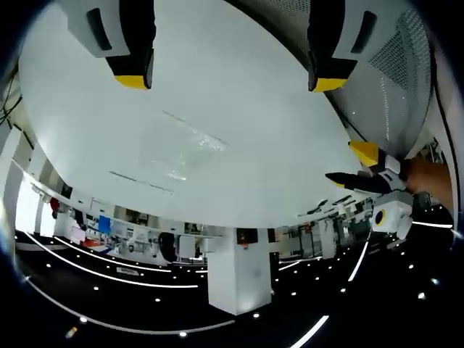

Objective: Arrange the food packaging bags into a neat stack by flattening each bag and aligning their edges.

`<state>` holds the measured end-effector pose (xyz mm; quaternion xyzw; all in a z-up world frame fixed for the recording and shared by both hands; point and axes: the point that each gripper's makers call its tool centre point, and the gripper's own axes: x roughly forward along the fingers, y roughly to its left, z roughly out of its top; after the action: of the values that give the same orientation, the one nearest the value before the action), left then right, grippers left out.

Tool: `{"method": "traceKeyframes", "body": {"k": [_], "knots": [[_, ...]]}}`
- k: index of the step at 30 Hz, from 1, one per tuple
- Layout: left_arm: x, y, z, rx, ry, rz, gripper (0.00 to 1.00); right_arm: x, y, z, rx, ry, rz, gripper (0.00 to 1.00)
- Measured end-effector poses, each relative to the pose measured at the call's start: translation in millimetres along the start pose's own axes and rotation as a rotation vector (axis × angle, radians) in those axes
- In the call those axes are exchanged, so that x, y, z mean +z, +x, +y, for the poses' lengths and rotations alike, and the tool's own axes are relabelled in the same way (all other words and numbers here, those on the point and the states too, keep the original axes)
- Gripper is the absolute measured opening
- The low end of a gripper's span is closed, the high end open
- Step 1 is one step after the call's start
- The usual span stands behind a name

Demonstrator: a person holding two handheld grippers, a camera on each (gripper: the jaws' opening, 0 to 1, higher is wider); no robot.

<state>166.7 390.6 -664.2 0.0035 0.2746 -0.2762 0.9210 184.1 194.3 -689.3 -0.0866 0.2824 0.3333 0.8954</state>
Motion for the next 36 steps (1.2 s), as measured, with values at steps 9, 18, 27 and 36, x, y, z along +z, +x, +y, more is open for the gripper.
{"method": "traceKeyframes", "body": {"k": [9, 18, 27, 36], "knots": [[-0.2, -0.7, 1.6, -0.004, 0.003, 0.000, 0.81, 0.4, -0.5, 2.0, 0.000, -0.004, 0.005, 0.87], [-1.1, -0.4, 1.7, -0.007, 0.011, -0.001, 0.80, -1.7, 0.5, 0.8, 0.001, -0.007, 0.010, 0.86], [-3.5, 0.5, 4.7, -0.008, 0.020, -0.002, 0.79, -2.6, 0.9, 1.8, 0.003, -0.012, 0.017, 0.86], [-3.2, 0.1, 4.6, -0.010, 0.018, -0.003, 0.79, -1.4, 0.1, 3.3, 0.001, -0.014, 0.017, 0.85]]}}
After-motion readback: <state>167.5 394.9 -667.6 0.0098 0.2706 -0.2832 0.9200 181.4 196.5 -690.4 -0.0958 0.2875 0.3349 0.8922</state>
